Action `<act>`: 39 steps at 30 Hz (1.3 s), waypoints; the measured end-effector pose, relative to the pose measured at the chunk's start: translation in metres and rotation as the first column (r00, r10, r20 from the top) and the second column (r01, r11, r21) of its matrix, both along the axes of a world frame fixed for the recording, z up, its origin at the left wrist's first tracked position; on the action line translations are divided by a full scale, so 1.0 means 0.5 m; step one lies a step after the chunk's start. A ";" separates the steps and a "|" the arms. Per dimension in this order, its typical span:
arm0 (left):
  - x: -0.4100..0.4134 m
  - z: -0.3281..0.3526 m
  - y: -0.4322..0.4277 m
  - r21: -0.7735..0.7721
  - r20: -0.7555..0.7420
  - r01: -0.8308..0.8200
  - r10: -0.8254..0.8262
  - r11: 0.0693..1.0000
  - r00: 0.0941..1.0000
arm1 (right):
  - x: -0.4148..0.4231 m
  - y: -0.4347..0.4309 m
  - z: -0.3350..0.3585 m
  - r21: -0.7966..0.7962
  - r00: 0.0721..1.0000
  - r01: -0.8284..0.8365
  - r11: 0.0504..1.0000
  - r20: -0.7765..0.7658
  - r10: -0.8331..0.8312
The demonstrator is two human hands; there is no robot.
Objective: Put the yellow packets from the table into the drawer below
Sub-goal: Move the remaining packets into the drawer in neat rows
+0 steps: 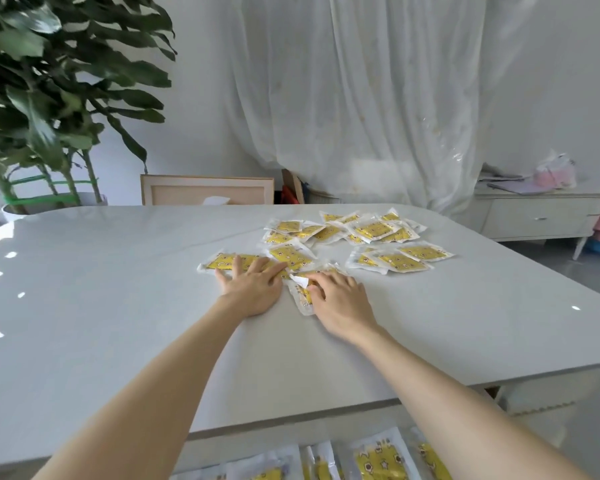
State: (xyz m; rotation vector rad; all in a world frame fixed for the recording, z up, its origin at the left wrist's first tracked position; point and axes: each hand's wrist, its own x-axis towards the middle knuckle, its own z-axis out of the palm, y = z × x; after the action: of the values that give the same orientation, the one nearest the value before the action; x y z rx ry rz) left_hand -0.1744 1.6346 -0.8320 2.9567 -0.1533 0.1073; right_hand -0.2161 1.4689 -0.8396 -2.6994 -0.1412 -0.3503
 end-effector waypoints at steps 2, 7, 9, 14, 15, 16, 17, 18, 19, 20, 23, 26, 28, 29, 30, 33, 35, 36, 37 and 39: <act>-0.032 0.003 0.008 -0.003 -0.007 -0.009 0.009 1.000 1.000 | -0.024 0.007 0.002 0.001 1.000 -0.010 1.000 -0.004 0.010; -0.104 0.000 0.023 -0.017 0.016 -0.026 0.026 1.000 1.000 | -0.082 0.022 0.002 -0.005 0.999 -0.043 0.999 -0.013 0.043; -0.132 -0.004 0.028 -0.022 0.030 -0.043 0.043 0.999 0.999 | -0.100 0.025 0.000 -0.002 0.998 -0.055 0.998 -0.008 0.055; -0.205 -0.007 0.047 -0.050 0.046 -0.084 0.087 0.995 0.995 | -0.156 0.041 0.006 0.022 0.997 -0.075 0.997 -0.006 0.075; -0.219 -0.007 0.051 -0.056 0.052 -0.087 0.090 0.995 0.995 | -0.167 0.044 0.008 0.034 0.997 -0.072 0.997 -0.005 0.073; -0.234 -0.007 0.056 -0.064 0.055 -0.086 0.090 0.994 0.994 | -0.179 0.047 0.009 0.048 0.997 -0.072 0.996 -0.006 0.072; -0.247 -0.007 0.060 -0.075 0.058 -0.082 0.087 0.994 0.995 | -0.189 0.048 0.008 0.060 0.997 -0.072 0.996 -0.005 0.072; -0.260 -0.008 0.064 -0.087 0.061 -0.077 0.083 0.993 0.995 | -0.199 0.049 0.007 0.070 0.997 -0.078 0.994 -0.002 0.078; -0.273 -0.008 0.067 -0.097 0.064 -0.072 0.078 0.993 0.995 | -0.207 0.048 0.006 0.085 0.996 -0.085 0.993 -0.009 0.086; -0.287 -0.007 0.070 -0.105 0.069 -0.068 0.076 0.992 0.995 | -0.215 0.047 0.010 0.104 0.995 -0.090 0.990 -0.020 0.093; -0.320 -0.005 0.077 -0.118 0.082 -0.064 0.074 0.991 0.994 | -0.229 0.043 0.021 0.169 0.992 -0.096 0.981 -0.062 0.108; -0.351 -0.006 0.083 -0.129 0.100 -0.056 0.070 0.990 0.993 | -0.238 0.035 0.029 0.215 0.989 -0.098 0.972 -0.083 0.118; -0.368 -0.006 0.087 -0.143 0.114 -0.048 0.064 0.989 0.991 | -0.243 0.030 0.038 0.279 0.989 -0.068 0.958 -0.106 0.101; -0.375 -0.006 0.088 -0.151 0.122 -0.042 0.061 0.988 0.991 | -0.246 0.028 0.045 0.317 0.991 -0.045 0.948 -0.103 0.081; -0.380 -0.006 0.090 -0.159 0.128 -0.038 0.059 0.987 0.990 | -0.246 0.026 0.051 0.364 0.995 -0.009 0.932 -0.087 0.044; -0.386 -0.006 0.095 -0.180 0.139 -0.026 0.052 0.983 0.989 | -0.243 0.028 0.060 0.441 0.994 0.111 0.891 -0.041 -0.103; -0.385 -0.006 0.098 -0.193 0.140 -0.017 0.045 0.981 0.989 | -0.237 0.036 0.056 0.351 0.984 0.174 0.920 -0.101 -0.148; -0.383 -0.006 0.100 -0.200 0.142 -0.016 0.045 0.980 0.989 | -0.235 0.040 0.055 0.271 0.975 0.197 0.942 -0.157 -0.159; -0.382 -0.006 0.101 -0.208 0.143 -0.017 0.048 0.978 0.989 | -0.233 0.046 0.051 0.198 0.968 0.199 0.960 -0.195 -0.160; -0.378 -0.007 0.103 -0.233 0.139 -0.026 0.060 0.972 0.988 | -0.226 0.060 0.041 0.118 0.977 0.147 0.982 -0.175 -0.125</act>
State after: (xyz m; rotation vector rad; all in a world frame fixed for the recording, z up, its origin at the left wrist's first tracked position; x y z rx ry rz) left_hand -0.3636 1.6861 -0.8355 2.7192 -0.0886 0.3247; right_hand -0.3292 1.4989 -0.8190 -2.6002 0.1128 -0.1649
